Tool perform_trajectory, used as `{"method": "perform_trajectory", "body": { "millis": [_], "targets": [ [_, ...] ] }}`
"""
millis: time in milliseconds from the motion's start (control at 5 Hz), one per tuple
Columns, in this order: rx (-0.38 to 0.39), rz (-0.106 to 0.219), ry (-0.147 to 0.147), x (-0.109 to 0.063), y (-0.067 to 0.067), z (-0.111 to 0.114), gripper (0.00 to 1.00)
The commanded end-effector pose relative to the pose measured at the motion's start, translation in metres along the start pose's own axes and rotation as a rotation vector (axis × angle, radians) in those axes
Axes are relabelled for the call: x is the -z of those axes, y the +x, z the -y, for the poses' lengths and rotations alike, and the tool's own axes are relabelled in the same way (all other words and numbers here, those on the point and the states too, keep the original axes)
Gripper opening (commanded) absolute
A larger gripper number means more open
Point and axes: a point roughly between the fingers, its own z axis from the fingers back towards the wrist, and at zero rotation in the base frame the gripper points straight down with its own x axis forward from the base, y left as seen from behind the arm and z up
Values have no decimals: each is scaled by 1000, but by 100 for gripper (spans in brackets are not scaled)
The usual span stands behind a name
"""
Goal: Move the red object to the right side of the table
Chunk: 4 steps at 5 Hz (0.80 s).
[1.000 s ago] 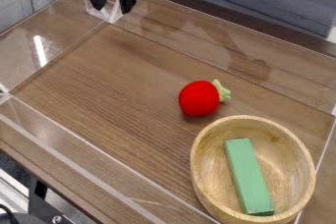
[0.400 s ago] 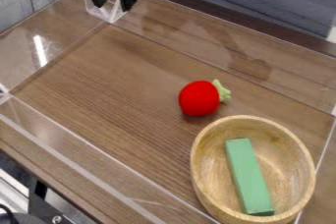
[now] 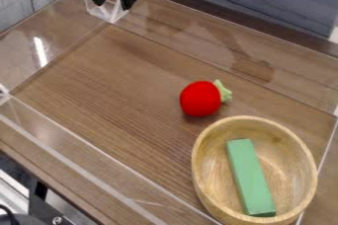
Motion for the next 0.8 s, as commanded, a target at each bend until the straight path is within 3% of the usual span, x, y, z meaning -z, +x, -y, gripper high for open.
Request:
{"method": "perform_trajectory", "body": {
  "millis": [0, 600],
  "targets": [
    [28, 80, 34, -34, 5, 7, 100],
    [15, 87, 35, -35, 11, 5, 100]
  ]
}}
